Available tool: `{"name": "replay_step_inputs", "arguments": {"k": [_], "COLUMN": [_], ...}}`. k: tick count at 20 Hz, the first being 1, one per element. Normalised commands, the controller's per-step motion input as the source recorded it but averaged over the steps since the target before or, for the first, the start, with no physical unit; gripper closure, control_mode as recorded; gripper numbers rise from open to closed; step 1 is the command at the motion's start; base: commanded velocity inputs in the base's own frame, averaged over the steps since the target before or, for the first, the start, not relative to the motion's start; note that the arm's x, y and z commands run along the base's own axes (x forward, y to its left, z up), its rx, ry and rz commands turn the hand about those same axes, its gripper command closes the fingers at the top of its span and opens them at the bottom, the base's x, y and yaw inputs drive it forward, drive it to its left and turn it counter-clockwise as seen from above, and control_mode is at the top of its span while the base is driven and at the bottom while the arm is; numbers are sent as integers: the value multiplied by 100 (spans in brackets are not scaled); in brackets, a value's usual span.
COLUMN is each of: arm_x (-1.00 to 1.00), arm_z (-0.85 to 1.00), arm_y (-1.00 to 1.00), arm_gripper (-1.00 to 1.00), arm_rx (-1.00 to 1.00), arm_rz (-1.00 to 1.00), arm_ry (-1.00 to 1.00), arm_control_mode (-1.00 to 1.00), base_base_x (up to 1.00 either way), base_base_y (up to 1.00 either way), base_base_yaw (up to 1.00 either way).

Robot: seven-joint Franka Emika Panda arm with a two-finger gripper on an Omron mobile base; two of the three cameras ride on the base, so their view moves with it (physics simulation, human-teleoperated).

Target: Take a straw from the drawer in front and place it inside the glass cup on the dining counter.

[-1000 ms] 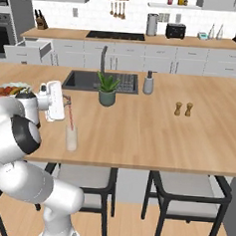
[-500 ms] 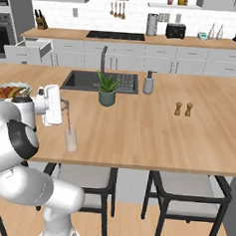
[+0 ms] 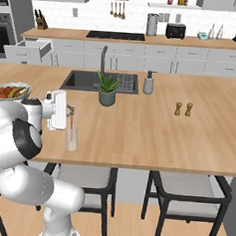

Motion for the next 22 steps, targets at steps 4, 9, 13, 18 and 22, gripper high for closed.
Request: {"name": "replay_step_inputs", "arguments": {"k": [4, 9, 13, 18, 22], "arm_x": [-11, -15, -3, -6, -20], "arm_z": [-22, -15, -4, -1, 0], "arm_y": [-1, 0, -8, -8, 0], "arm_gripper": [100, -100, -100, -100, -100], "arm_rx": [8, 6, 4, 4, 11], "arm_rz": [0, 0, 0, 0, 0], "arm_ry": [2, 1, 0, 0, 1], "arm_control_mode": [-100, -100, -100, -100, -100], "base_base_x": [0, 0, 0, 0, 0], "base_base_y": [0, 0, 0, 0, 0], "base_base_yaw": [0, 0, 0, 0, 0]}}
